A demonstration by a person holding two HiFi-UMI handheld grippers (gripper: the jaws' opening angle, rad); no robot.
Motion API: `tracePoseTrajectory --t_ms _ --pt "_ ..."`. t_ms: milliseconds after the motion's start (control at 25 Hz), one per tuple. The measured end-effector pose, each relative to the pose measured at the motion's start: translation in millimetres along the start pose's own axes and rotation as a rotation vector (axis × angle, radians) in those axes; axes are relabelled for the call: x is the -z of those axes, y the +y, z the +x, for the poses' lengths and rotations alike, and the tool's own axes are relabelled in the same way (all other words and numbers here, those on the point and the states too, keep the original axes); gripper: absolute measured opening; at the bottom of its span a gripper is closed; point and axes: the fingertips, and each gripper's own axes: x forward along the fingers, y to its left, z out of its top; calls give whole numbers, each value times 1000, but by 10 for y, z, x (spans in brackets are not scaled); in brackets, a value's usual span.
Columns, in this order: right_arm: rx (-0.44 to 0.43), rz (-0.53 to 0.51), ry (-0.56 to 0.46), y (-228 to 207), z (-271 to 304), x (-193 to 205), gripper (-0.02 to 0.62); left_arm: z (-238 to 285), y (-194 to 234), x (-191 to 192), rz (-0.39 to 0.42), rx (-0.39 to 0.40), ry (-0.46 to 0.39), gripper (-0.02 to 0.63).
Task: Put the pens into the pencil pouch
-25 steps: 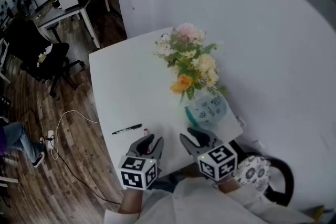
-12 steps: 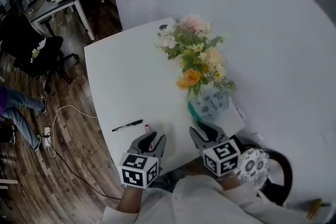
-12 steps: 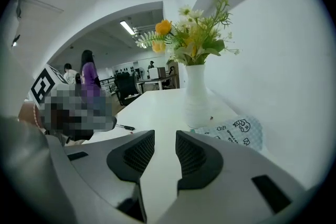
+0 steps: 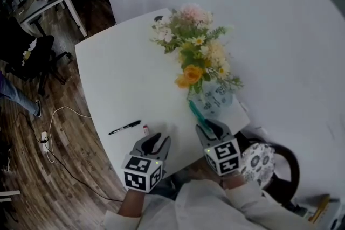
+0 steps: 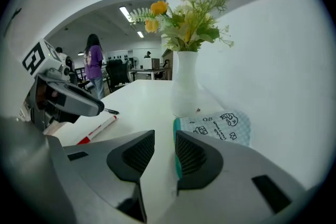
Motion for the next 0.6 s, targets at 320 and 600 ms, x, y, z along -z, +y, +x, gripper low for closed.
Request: tracePoseTrajectory --t_ms 320,600 --pt "37 -28 57 -161 218 172 120 60 2 73 13 9 40 117" --pt "34 -59 116 -201 401 282 120 85 16 116 16 6 58 117"
